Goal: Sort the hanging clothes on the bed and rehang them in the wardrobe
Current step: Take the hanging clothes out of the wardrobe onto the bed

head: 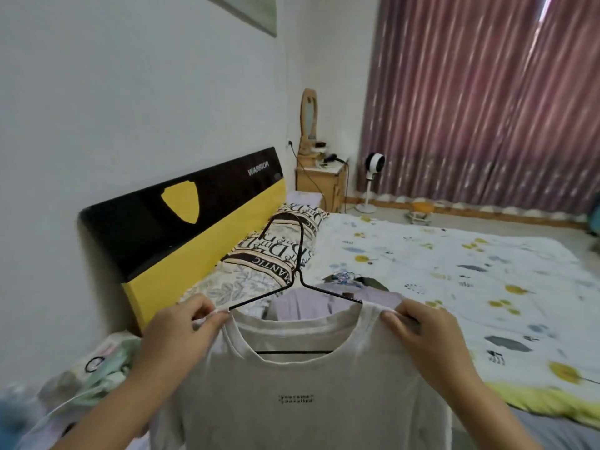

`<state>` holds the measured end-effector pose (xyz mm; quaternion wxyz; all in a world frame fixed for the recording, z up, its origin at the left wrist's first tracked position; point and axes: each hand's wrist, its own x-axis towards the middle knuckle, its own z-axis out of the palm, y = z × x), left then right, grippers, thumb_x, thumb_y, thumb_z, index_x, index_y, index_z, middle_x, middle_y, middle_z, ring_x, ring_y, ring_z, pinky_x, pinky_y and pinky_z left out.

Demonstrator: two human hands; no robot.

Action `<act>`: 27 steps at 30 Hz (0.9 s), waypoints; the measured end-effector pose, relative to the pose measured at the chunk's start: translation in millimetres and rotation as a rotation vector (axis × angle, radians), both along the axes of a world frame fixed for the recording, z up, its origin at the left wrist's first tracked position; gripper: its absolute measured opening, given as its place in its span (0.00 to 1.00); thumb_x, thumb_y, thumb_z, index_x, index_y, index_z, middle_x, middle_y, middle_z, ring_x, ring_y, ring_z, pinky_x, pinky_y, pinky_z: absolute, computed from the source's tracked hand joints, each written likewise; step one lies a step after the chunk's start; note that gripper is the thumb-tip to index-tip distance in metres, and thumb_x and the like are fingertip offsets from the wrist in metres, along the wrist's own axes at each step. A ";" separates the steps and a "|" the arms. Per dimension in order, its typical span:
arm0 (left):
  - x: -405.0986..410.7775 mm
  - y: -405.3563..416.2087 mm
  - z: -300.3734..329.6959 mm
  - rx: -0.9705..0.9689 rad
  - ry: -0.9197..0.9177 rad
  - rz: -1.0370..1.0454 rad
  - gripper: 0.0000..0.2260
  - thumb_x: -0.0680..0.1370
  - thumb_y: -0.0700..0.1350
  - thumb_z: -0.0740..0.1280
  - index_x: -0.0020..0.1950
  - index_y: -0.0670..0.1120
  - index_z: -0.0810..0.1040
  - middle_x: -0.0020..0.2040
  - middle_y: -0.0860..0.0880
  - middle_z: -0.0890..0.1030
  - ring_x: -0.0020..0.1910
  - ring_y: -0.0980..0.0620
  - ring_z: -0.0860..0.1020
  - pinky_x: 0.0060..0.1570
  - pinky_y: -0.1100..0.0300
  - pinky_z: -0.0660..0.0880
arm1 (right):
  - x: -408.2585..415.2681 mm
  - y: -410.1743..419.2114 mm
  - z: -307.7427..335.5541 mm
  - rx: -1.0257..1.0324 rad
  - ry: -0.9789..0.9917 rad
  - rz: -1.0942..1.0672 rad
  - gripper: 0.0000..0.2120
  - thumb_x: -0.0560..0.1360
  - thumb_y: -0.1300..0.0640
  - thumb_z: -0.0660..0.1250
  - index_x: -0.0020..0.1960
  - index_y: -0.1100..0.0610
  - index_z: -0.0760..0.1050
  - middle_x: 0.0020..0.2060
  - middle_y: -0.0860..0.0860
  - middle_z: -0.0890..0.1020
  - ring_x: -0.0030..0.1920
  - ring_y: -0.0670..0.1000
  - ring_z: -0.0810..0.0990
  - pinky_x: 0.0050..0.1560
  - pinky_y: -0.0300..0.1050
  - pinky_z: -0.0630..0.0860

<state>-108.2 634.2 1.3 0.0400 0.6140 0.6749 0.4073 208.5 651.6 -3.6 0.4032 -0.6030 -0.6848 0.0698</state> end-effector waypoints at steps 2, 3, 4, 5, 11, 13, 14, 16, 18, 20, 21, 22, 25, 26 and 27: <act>22.4 27.5 -6.7 -0.017 0.009 -0.032 0.10 0.71 0.48 0.73 0.34 0.47 0.76 0.28 0.49 0.77 0.32 0.47 0.76 0.32 0.57 0.67 | 24.7 13.9 -5.5 -0.012 -0.001 -0.038 0.19 0.72 0.56 0.70 0.28 0.48 0.66 0.23 0.44 0.71 0.28 0.45 0.70 0.32 0.42 0.65; 33.0 39.8 -10.7 -0.029 0.011 -0.041 0.10 0.71 0.48 0.73 0.34 0.47 0.76 0.28 0.50 0.77 0.32 0.48 0.76 0.32 0.57 0.67 | 35.8 20.8 -8.1 -0.017 -0.001 -0.049 0.19 0.72 0.56 0.71 0.27 0.47 0.66 0.22 0.44 0.71 0.28 0.45 0.70 0.32 0.41 0.65; 43.2 51.7 -15.0 -0.044 0.009 -0.050 0.10 0.71 0.49 0.72 0.34 0.47 0.76 0.28 0.50 0.77 0.31 0.49 0.75 0.32 0.57 0.68 | 46.1 28.0 -10.7 -0.023 0.000 -0.059 0.19 0.72 0.56 0.71 0.27 0.47 0.66 0.22 0.44 0.71 0.28 0.44 0.70 0.32 0.41 0.65; 53.0 62.9 -19.8 -0.061 0.004 -0.064 0.10 0.71 0.50 0.72 0.34 0.47 0.76 0.28 0.50 0.77 0.31 0.49 0.75 0.32 0.57 0.68 | 55.9 35.6 -13.9 -0.037 0.001 -0.070 0.19 0.72 0.56 0.71 0.27 0.48 0.66 0.22 0.44 0.71 0.28 0.44 0.70 0.32 0.41 0.65; 93.6 120.6 -47.6 -0.151 -0.006 -0.105 0.10 0.72 0.52 0.70 0.35 0.49 0.75 0.29 0.51 0.77 0.31 0.55 0.74 0.29 0.61 0.64 | 93.6 81.1 -39.2 -0.141 -0.044 -0.128 0.17 0.72 0.53 0.70 0.29 0.50 0.68 0.23 0.46 0.72 0.30 0.48 0.71 0.31 0.35 0.64; 100.3 141.9 -56.0 -0.179 -0.006 -0.122 0.10 0.72 0.51 0.71 0.34 0.49 0.74 0.29 0.52 0.77 0.32 0.54 0.74 0.30 0.61 0.64 | 99.5 98.9 -49.3 -0.176 -0.048 -0.140 0.16 0.73 0.52 0.69 0.29 0.50 0.68 0.24 0.47 0.73 0.30 0.48 0.72 0.31 0.35 0.64; 102.8 153.7 -60.2 -0.191 -0.006 -0.132 0.11 0.72 0.51 0.71 0.33 0.50 0.73 0.29 0.52 0.76 0.32 0.54 0.74 0.30 0.61 0.64 | 101.4 108.9 -54.5 -0.190 -0.047 -0.145 0.16 0.73 0.52 0.70 0.29 0.50 0.68 0.24 0.46 0.73 0.30 0.48 0.73 0.31 0.35 0.64; 106.5 178.7 -68.7 -0.215 -0.012 -0.153 0.11 0.72 0.51 0.71 0.33 0.52 0.73 0.29 0.53 0.76 0.33 0.54 0.74 0.30 0.61 0.65 | 103.5 130.8 -65.2 -0.222 -0.047 -0.160 0.17 0.73 0.52 0.70 0.29 0.49 0.68 0.24 0.46 0.74 0.31 0.48 0.74 0.32 0.37 0.65; 108.2 207.1 -78.1 -0.244 -0.001 -0.163 0.09 0.73 0.51 0.70 0.36 0.49 0.75 0.30 0.52 0.77 0.33 0.54 0.74 0.31 0.61 0.66 | 103.4 154.5 -74.8 -0.260 -0.036 -0.173 0.18 0.73 0.51 0.69 0.28 0.48 0.67 0.24 0.45 0.73 0.30 0.46 0.73 0.32 0.38 0.65; 108.2 237.9 -87.5 -0.274 0.025 -0.182 0.10 0.73 0.52 0.70 0.37 0.49 0.75 0.31 0.53 0.77 0.32 0.57 0.73 0.30 0.62 0.65 | 101.8 180.2 -84.2 -0.294 -0.034 -0.181 0.17 0.74 0.51 0.68 0.29 0.48 0.67 0.24 0.45 0.73 0.30 0.44 0.72 0.32 0.37 0.65; 107.8 253.8 -91.4 -0.286 0.034 -0.196 0.10 0.73 0.52 0.69 0.36 0.50 0.74 0.30 0.53 0.76 0.31 0.58 0.73 0.29 0.63 0.64 | 100.5 193.5 -88.4 -0.313 -0.034 -0.187 0.17 0.74 0.51 0.68 0.29 0.48 0.68 0.25 0.45 0.74 0.31 0.44 0.73 0.32 0.36 0.65; 107.1 270.0 -95.3 -0.299 0.037 -0.209 0.10 0.73 0.52 0.69 0.35 0.51 0.73 0.30 0.54 0.76 0.31 0.58 0.72 0.29 0.64 0.64 | 98.6 207.0 -91.6 -0.331 -0.034 -0.195 0.16 0.74 0.50 0.68 0.30 0.48 0.69 0.26 0.44 0.75 0.32 0.45 0.74 0.32 0.37 0.65; 103.8 321.0 -108.3 -0.326 0.046 -0.242 0.09 0.74 0.53 0.69 0.37 0.50 0.74 0.31 0.53 0.77 0.31 0.58 0.74 0.30 0.63 0.68 | 94.2 249.6 -99.6 -0.365 -0.041 -0.228 0.15 0.74 0.50 0.68 0.30 0.47 0.69 0.26 0.43 0.74 0.34 0.49 0.75 0.33 0.36 0.65; 103.1 336.9 -112.6 -0.343 0.051 -0.247 0.09 0.74 0.53 0.68 0.38 0.50 0.74 0.31 0.53 0.77 0.32 0.57 0.74 0.31 0.62 0.69 | 93.1 262.9 -101.6 -0.373 -0.049 -0.238 0.16 0.74 0.50 0.68 0.30 0.47 0.68 0.26 0.42 0.74 0.34 0.49 0.74 0.32 0.34 0.64; 103.2 352.1 -116.6 -0.355 0.052 -0.251 0.09 0.74 0.53 0.68 0.38 0.50 0.74 0.31 0.53 0.77 0.32 0.57 0.74 0.32 0.61 0.69 | 91.6 275.8 -103.3 -0.380 -0.059 -0.247 0.16 0.74 0.51 0.67 0.30 0.47 0.67 0.25 0.42 0.73 0.34 0.49 0.74 0.32 0.34 0.64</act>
